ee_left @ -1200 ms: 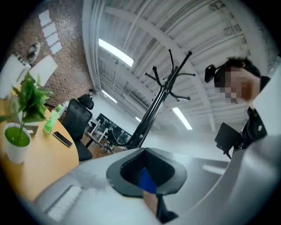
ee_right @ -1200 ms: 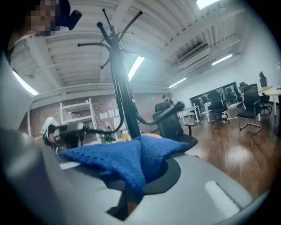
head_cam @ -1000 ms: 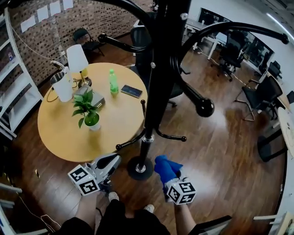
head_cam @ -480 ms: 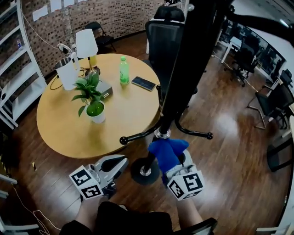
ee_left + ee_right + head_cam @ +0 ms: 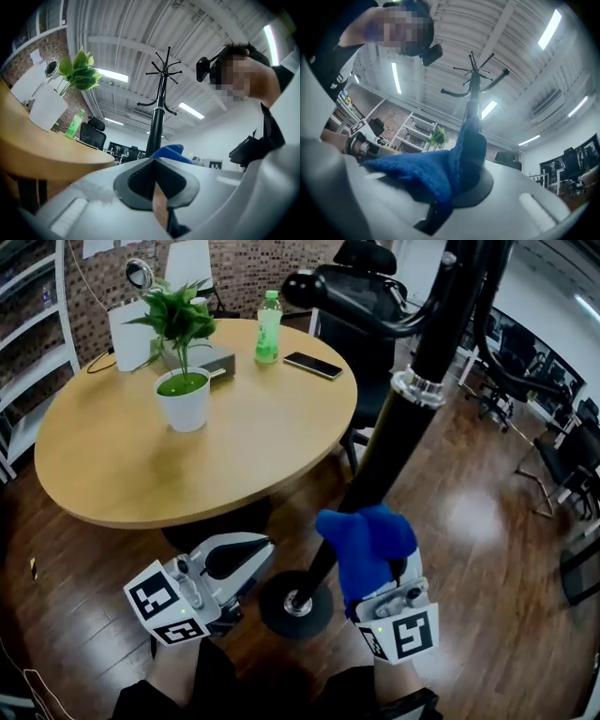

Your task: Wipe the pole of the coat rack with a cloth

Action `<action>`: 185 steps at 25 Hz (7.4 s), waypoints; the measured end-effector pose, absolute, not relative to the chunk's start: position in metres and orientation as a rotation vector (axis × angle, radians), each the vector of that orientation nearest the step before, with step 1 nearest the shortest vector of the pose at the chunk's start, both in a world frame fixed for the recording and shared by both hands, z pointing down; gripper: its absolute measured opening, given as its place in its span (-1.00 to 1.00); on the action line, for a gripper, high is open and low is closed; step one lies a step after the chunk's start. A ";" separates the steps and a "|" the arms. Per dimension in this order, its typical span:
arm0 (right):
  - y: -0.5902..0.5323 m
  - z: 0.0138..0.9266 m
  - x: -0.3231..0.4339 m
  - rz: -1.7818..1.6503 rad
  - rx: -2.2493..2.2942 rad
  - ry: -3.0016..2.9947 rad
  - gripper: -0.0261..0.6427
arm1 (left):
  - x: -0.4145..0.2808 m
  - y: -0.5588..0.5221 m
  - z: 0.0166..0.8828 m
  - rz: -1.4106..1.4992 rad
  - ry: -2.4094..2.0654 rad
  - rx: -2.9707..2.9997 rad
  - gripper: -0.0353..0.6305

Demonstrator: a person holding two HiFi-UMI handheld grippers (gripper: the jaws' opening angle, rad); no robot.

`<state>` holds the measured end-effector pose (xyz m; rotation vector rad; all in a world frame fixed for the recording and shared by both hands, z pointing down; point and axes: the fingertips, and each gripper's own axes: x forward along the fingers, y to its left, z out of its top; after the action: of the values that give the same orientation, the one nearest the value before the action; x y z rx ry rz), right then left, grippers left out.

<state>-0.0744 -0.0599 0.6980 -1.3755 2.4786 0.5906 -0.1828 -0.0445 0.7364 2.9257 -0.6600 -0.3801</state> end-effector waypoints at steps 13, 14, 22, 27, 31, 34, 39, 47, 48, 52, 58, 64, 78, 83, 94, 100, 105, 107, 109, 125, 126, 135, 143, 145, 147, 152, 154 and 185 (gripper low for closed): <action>-0.075 1.084 -0.077 -0.361 -1.571 2.727 -0.84 | -0.188 -0.032 0.835 -0.296 -0.694 2.865 -0.89; -0.075 1.098 -0.080 -0.403 -1.567 2.737 -0.84 | -0.190 -0.030 0.838 -0.289 -0.700 2.862 -0.89; -0.079 1.163 -0.092 -0.682 -1.573 2.787 -0.84 | -0.203 -0.031 0.850 -0.253 -0.739 2.840 -0.89; -0.076 1.105 -0.077 -0.648 -1.519 2.624 -0.84 | -0.211 -0.032 0.847 -0.274 -0.760 2.836 -0.89; -0.076 0.979 -0.063 -0.369 -1.414 2.519 -0.84 | -0.210 -0.031 0.840 -0.305 -0.735 2.845 -0.89; -0.072 0.860 -0.054 -0.075 -1.343 2.437 -0.84 | -0.211 -0.023 0.832 -0.318 -0.725 2.855 -0.89; -0.071 0.694 -0.044 0.308 -1.255 2.301 -0.84 | -0.226 -0.017 0.807 -0.401 -0.763 2.846 -0.89; -0.066 0.549 -0.039 0.541 -1.169 2.193 -0.85 | -0.246 -0.008 0.772 -0.494 -0.827 2.866 -0.89; -0.065 0.547 -0.039 0.550 -1.170 2.186 -0.86 | -0.246 -0.007 0.772 -0.493 -0.828 2.865 -0.89; -0.067 0.583 -0.038 0.518 -1.174 2.182 -0.86 | -0.246 -0.008 0.776 -0.481 -0.836 2.861 -0.89; -0.080 0.707 -0.026 0.266 -1.250 2.260 -0.86 | -0.228 -0.011 0.797 -0.432 -0.808 2.848 -0.89; -0.105 0.894 -0.019 -0.104 -1.446 2.378 -0.86 | -0.208 -0.014 0.828 -0.339 -0.773 2.814 -0.89; -0.118 1.159 -0.019 -0.909 -1.663 2.355 -0.86 | -0.217 -0.002 0.876 -0.210 -0.863 2.741 -0.89; -0.129 1.114 -0.019 -0.819 -1.621 2.404 -0.87 | -0.216 0.002 0.867 -0.227 -0.857 2.749 -0.89; -0.147 0.778 -0.011 -0.055 -1.369 2.301 -0.87 | -0.213 0.008 0.831 -0.361 -0.818 2.811 -0.89; -0.090 0.603 -0.021 0.408 -1.212 2.159 -0.88 | -0.228 0.016 0.800 -0.462 -0.836 2.840 -0.89; -0.060 0.549 -0.052 0.733 -1.192 2.168 -0.87 | -0.244 0.018 0.781 -0.514 -0.870 2.854 -0.89; -0.056 0.555 -0.064 0.865 -1.240 2.187 -0.87 | -0.248 0.017 0.778 -0.521 -0.879 2.857 -0.89; -0.056 0.574 -0.070 0.912 -1.248 2.209 -0.87 | -0.247 0.017 0.778 -0.515 -0.877 2.858 -0.89; -0.068 0.906 -0.072 0.169 -1.306 2.629 -0.87 | -0.203 -0.007 0.845 -0.288 -0.771 2.794 -0.89; -0.068 0.933 -0.075 0.102 -1.324 2.657 -0.86 | -0.201 -0.006 0.850 -0.277 -0.767 2.790 -0.89; -0.072 1.120 -0.096 -0.346 -1.420 2.964 -0.85 | -0.208 0.002 0.875 -0.207 -0.798 2.743 -0.89; -0.073 1.101 -0.096 -0.388 -1.383 2.954 -0.85 | -0.216 0.001 0.872 -0.231 -0.817 2.743 -0.89; -0.074 1.047 -0.095 -0.253 -1.353 2.882 -0.85 | -0.217 -0.001 0.870 -0.247 -0.816 2.746 -0.89; -0.074 0.970 -0.092 -0.068 -1.322 2.759 -0.85 | -0.217 -0.004 0.868 -0.264 -0.813 2.754 -0.89; -0.073 0.792 -0.091 0.286 -1.249 2.549 -0.85 | -0.220 -0.004 0.851 -0.323 -0.812 2.778 -0.89; -0.071 0.740 -0.085 0.346 -1.264 2.449 -0.85 | -0.225 -0.003 0.843 -0.345 -0.827 2.787 -0.89; -0.157 1.079 -0.025 -0.832 -1.392 2.402 -0.85 | -0.213 -0.006 0.882 -0.185 -0.824 2.736 -0.89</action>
<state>-0.0247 -0.1574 1.0793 -1.3919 2.4017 -0.8318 -0.2128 -0.0062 0.8823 2.7365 -0.8241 -0.1847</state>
